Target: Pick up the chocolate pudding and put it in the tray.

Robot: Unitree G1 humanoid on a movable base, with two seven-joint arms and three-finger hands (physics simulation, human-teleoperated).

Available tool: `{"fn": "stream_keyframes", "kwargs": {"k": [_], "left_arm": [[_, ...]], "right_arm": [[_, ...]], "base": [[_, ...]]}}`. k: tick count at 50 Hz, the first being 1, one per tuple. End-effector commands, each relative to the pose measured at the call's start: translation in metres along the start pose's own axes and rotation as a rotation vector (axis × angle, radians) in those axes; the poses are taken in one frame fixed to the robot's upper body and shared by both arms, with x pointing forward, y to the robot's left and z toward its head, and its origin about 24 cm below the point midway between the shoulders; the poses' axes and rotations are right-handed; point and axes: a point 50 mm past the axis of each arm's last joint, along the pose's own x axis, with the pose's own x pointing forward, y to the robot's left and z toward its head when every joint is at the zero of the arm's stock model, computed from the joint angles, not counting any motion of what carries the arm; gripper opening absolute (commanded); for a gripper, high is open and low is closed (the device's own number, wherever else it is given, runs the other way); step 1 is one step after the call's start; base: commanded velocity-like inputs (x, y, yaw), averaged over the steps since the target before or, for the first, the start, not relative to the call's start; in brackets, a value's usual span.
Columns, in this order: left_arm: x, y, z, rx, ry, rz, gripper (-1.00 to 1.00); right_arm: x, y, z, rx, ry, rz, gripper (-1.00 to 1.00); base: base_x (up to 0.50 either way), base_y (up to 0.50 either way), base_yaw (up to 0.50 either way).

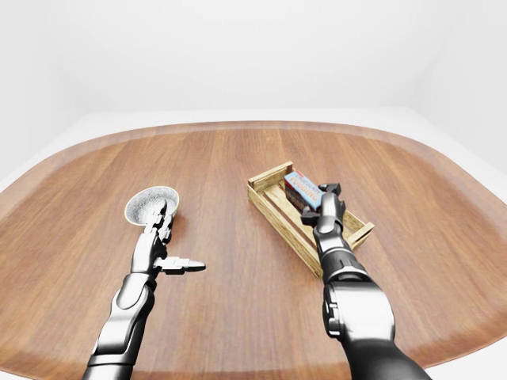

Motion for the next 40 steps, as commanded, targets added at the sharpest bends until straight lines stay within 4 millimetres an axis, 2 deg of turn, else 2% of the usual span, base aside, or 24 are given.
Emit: {"fn": "stream_keyframes", "kwargs": {"k": [1,40], "left_arm": [[0.000,0.000,0.000,-0.012,0.004,-0.001,1.00],[-0.001,0.000,0.000,-0.009,0.004,-0.004,1.00]], "right_arm": [[-0.001,-0.003,-0.009,0.008,0.027,-0.036,-1.00],[-0.008,0.001,-0.032,-0.030,0.077,-0.040,-1.00]], "base": [[0.00,0.00,0.00],[0.00,0.00,0.00]]}}
